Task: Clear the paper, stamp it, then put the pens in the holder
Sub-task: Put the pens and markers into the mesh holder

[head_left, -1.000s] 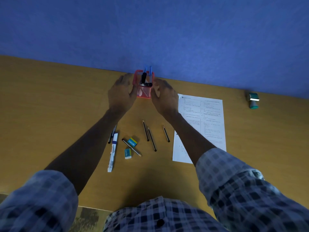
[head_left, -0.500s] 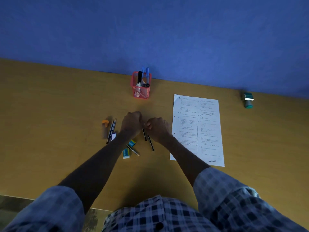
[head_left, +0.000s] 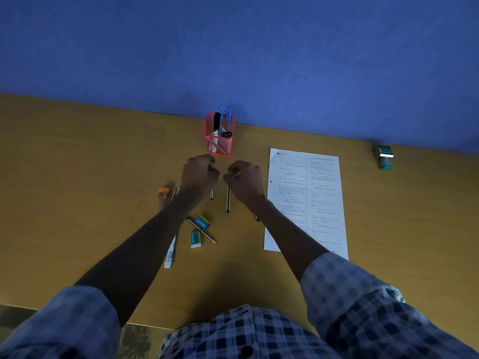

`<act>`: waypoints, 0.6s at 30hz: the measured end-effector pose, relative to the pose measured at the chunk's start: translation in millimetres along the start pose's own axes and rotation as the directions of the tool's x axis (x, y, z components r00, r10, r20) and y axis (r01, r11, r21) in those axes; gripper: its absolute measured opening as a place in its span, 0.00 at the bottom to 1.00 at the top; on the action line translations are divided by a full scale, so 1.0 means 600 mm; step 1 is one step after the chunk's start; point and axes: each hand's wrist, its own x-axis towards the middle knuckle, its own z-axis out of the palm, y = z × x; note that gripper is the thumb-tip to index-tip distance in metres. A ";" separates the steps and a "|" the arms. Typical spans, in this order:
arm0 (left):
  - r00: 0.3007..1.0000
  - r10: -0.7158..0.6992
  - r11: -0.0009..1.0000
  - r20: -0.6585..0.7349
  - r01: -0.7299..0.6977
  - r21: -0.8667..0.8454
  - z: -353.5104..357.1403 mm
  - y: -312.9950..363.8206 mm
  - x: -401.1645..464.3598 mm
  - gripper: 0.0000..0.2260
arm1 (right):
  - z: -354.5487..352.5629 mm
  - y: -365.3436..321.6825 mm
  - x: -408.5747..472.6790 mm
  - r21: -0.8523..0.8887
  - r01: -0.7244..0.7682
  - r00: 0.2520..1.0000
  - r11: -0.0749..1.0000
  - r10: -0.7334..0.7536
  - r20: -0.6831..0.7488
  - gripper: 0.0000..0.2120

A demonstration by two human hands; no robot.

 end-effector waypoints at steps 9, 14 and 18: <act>0.857 0.267 0.948 -0.442 -0.316 -0.039 -0.106 0.055 0.081 0.10 | -0.082 -0.069 0.087 0.283 0.190 0.945 0.940 -0.097 -0.313 0.04; 0.858 0.283 0.943 -0.429 -0.331 -0.040 -0.107 0.053 0.111 0.09 | -0.088 -0.072 0.129 0.212 0.254 0.903 0.944 -0.152 -0.403 0.04; 0.869 0.328 0.938 -0.371 -0.347 0.017 -0.094 0.050 0.122 0.09 | -0.078 -0.070 0.152 0.133 0.266 0.902 0.955 -0.198 -0.383 0.04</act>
